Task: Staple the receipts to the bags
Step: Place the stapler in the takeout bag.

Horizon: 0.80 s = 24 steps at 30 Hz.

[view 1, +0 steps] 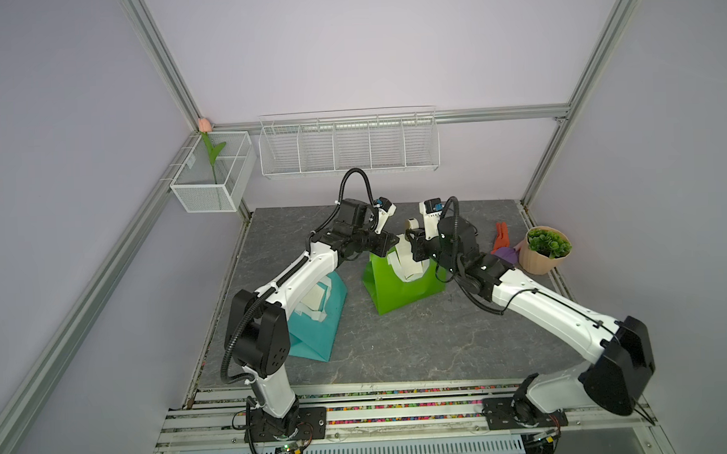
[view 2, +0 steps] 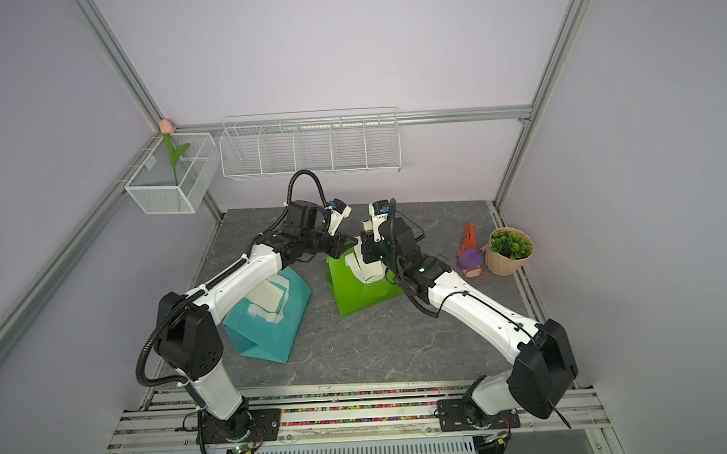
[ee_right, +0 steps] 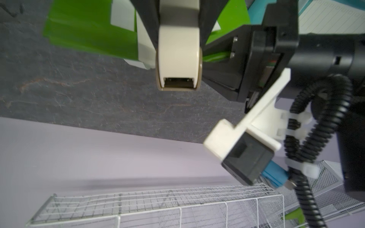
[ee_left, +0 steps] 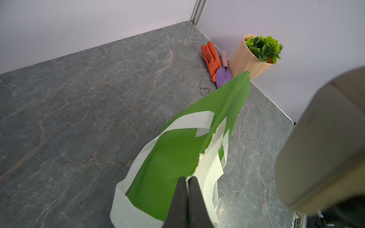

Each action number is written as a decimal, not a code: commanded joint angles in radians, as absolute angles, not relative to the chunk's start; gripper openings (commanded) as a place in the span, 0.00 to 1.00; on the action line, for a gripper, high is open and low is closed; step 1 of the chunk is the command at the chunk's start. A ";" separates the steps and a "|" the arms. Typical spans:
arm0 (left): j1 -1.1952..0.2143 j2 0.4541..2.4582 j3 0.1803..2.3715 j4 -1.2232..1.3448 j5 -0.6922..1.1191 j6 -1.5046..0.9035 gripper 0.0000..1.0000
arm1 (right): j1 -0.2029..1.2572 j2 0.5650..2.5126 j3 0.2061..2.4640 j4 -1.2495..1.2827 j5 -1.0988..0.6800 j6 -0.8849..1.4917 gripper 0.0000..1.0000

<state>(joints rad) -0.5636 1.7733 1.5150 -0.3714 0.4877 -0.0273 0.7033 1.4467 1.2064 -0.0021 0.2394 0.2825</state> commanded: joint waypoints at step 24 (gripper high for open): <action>-0.569 1.770 1.539 -0.420 0.477 -0.098 0.00 | 0.693 1.596 1.173 0.288 0.385 0.168 0.07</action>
